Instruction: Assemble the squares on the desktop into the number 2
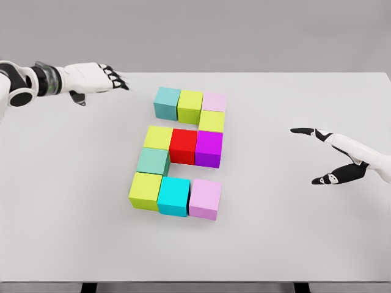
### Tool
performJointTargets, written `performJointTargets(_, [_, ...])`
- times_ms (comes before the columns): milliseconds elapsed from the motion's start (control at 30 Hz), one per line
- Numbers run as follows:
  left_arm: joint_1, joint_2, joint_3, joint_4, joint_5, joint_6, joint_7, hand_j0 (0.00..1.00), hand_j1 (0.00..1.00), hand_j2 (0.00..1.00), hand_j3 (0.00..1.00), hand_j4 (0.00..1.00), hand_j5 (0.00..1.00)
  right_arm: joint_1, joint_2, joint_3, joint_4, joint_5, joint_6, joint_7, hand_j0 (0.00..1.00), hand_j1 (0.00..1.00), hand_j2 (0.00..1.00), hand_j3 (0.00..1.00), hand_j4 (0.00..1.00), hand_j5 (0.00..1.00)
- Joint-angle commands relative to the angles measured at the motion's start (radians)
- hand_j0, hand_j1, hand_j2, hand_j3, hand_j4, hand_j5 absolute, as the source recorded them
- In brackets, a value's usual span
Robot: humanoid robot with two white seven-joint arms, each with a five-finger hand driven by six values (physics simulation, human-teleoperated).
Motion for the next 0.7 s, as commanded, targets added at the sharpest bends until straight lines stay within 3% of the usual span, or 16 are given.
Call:
performJointTargets(0, [0.000,0.035,0.011,-0.002,0.007,0.001,0.001,1.00,1.00,1.00,1.00,1.00,1.00,0.000,-0.001,0.000,-0.001,-0.008,0.002,0.000,1.00,1.00,1.00,1.00,1.00,1.00])
performJointTargets(200, [0.000,0.035,0.011,-0.002,0.007,0.001,0.001,1.00,1.00,1.00,1.00,1.00,1.00,0.000,-0.001,0.000,-0.001,-0.008,0.002,0.000,1.00,1.00,1.00,1.00,1.00,1.00])
performJointTargets(233, [0.000,0.190,0.025,-0.002,0.062,0.001,0.001,1.00,1.00,1.00,1.00,1.00,1.00,0.002,-0.015,0.001,-0.083,0.035,0.002,0.010,1.00,1.00,1.00,1.00,1.00,1.00])
performJointTargets(267, [0.003,0.200,0.025,-0.004,0.062,0.001,0.001,1.00,1.00,1.00,1.00,1.00,1.00,0.002,-0.015,0.000,-0.087,0.059,0.002,0.010,1.00,1.00,1.00,1.00,1.00,1.00])
performJointTargets(667, [0.023,0.210,0.027,-0.002,0.063,0.001,0.001,1.00,1.00,1.00,1.00,1.00,1.00,0.005,-0.024,-0.016,-0.090,0.072,0.002,0.012,1.00,1.00,1.00,1.00,1.00,1.00])
